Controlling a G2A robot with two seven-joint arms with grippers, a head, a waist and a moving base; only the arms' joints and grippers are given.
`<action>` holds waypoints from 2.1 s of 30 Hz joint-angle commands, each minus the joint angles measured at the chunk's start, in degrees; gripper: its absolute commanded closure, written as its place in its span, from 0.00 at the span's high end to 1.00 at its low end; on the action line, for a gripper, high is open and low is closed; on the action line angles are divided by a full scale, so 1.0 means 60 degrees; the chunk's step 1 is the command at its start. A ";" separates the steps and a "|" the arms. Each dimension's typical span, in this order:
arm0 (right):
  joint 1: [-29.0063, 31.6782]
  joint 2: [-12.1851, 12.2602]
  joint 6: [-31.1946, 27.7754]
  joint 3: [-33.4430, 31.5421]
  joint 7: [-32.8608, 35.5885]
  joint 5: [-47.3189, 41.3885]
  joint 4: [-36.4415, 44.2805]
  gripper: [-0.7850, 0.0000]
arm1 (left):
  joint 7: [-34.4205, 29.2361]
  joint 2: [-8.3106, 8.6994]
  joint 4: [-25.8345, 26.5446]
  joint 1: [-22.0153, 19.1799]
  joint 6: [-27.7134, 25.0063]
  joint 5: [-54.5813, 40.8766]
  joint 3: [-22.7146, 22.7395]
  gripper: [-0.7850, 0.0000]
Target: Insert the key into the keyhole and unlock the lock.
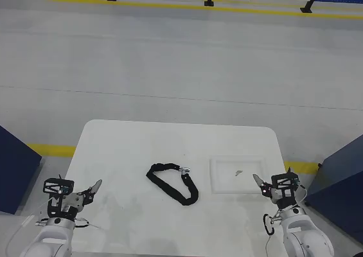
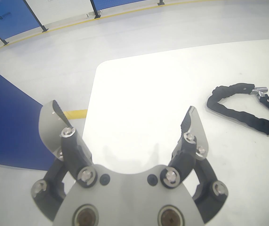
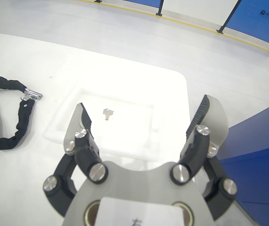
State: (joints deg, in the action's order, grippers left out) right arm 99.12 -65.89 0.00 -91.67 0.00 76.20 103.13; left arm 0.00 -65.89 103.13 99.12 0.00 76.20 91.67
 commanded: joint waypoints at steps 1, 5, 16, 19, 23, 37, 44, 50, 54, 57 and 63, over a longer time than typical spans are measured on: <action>0.0000 0.0000 0.0000 0.0000 0.0000 0.0000 0.0000 1.00 | 0.0000 0.0000 0.0000 0.0000 0.0000 0.0000 0.0000 1.00; 0.0000 0.0000 0.0000 0.0000 0.0000 0.0000 0.0000 1.00 | 0.0000 0.0000 0.0000 0.0000 0.0000 0.0000 0.0000 1.00; 0.0306 0.0153 -0.0885 -0.0862 0.0805 0.1510 0.1061 1.00 | 0.0000 0.0000 0.0000 0.0000 0.0000 0.0000 0.0000 1.00; 0.0334 0.0259 -0.1782 -0.1241 0.1618 0.2321 0.1724 1.00 | 0.0000 0.0000 0.0000 0.0000 0.0000 0.0000 0.0000 1.00; 0.0056 0.0422 -0.3571 -0.1740 0.2932 0.2998 0.2466 1.00 | 0.0000 0.0000 0.0000 0.0000 0.0000 0.0000 0.0000 1.00; -0.3881 0.0885 -0.9561 -0.0914 0.6619 0.2560 0.1323 1.00 | 0.0000 0.0000 0.0000 0.0000 0.0000 0.0000 0.0000 1.00; -0.5869 0.1259 -0.9667 0.1061 0.7714 0.2031 -0.0348 1.00 | 0.0000 0.0000 0.0000 0.0000 0.0000 0.0000 0.0000 1.00; -0.7433 0.1672 -0.9667 0.2793 0.7714 0.1498 -0.2162 1.00 | 0.0000 0.0000 0.0000 0.0000 0.0000 0.0000 0.0000 1.00; -0.8331 0.1862 -0.9667 0.3903 0.7713 0.1023 -0.3296 1.00 | 0.0000 0.0000 0.0000 0.0000 0.0000 0.0000 0.0000 1.00; -0.8821 0.1975 -0.9667 0.4675 0.7705 0.0610 -0.3929 1.00 | 0.0000 0.0000 0.0000 0.0000 0.0000 0.0000 0.0000 1.00; -0.9592 0.2223 -0.9667 0.6109 0.7468 -0.0140 -0.4816 1.00 | 0.0000 0.0000 0.0000 0.0000 0.0000 0.0000 0.0000 1.00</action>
State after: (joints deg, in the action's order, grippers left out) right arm 42.38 -52.81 -58.00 -56.60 45.14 76.03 75.09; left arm 0.00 -65.89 103.13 99.12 0.00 76.20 91.67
